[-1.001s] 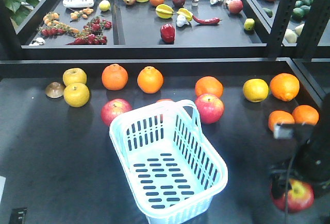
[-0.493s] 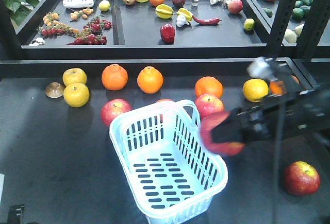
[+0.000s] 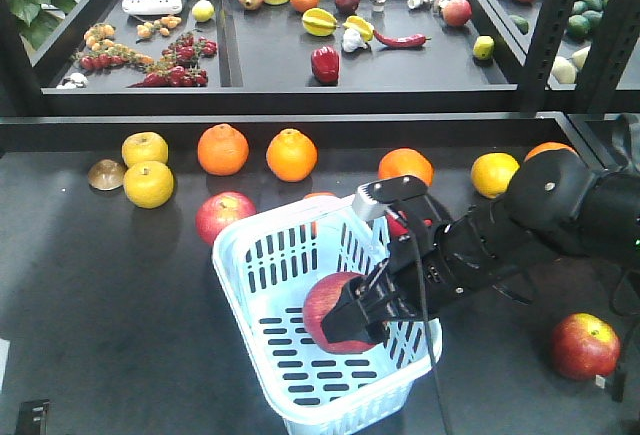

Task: Pick three apples into basket with both arms
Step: 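Move the apple over the basket and release it inside, then return the right gripper to a second red apple and grasp it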

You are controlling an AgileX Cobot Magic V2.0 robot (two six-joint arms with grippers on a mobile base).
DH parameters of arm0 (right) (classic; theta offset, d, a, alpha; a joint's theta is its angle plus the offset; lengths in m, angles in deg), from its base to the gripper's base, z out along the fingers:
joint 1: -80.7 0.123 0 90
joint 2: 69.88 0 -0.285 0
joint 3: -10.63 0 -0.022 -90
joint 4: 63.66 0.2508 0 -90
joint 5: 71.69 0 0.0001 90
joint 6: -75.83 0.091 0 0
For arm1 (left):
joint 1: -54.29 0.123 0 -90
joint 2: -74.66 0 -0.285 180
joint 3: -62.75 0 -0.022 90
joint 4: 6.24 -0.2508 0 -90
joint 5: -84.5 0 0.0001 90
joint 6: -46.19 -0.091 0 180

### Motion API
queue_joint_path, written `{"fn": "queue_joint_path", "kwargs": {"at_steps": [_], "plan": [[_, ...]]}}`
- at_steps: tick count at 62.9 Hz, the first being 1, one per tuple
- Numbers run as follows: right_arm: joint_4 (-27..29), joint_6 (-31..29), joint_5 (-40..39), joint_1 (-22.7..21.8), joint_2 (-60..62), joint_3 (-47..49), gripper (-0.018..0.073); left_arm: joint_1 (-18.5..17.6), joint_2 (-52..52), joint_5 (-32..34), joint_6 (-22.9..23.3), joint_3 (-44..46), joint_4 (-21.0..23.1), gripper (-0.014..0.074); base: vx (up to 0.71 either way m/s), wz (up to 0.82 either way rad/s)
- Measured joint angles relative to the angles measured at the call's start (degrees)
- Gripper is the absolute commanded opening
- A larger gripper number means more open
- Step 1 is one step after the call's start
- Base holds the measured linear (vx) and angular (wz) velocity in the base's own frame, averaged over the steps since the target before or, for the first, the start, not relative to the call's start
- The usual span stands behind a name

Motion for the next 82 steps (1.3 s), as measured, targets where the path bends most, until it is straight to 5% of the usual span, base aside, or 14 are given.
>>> {"fn": "queue_joint_path", "kwargs": {"at_steps": [11,28,37,48,51,70,82], "plan": [[-0.07,-1.93,-2.02,0.45,-0.05,0.06,0.0728,0.00,0.00,0.00,0.00,0.00,0.00,-0.0007,0.00,0.00],[0.09,-2.18,-4.32,0.45,-0.05,0.16,0.0669,0.00,0.00,0.00,0.00,0.00,0.00,-0.0007,0.00,0.00],[0.09,-2.18,-3.57,0.45,0.89,0.16,0.0501,0.00,0.00,0.00,0.00,0.00,0.00,-0.0007,0.00,0.00],[-1.59,-0.82,-1.62,-0.89,5.63,0.16,0.0063,0.00,0.00,-0.61,0.00,0.00,0.00,-0.0007,0.00,0.00],[-2.98,0.48,-1.43,-2.22,7.26,0.16,-0.0016,0.00,0.00,-1.03,0.00,0.00,0.00,-0.0007,0.00,0.00],[-22.72,17.92,-0.55,-17.31,12.48,0.16,-0.0009,0.00,0.00,-1.48,0.00,0.00,0.00,-0.0007,0.00,0.00],[-34.13,23.62,-0.83,-26.91,11.51,0.16,0.0036,0.00,0.00,-1.53,0.00,0.00,0.00,-0.0007,0.00,0.00]]}}
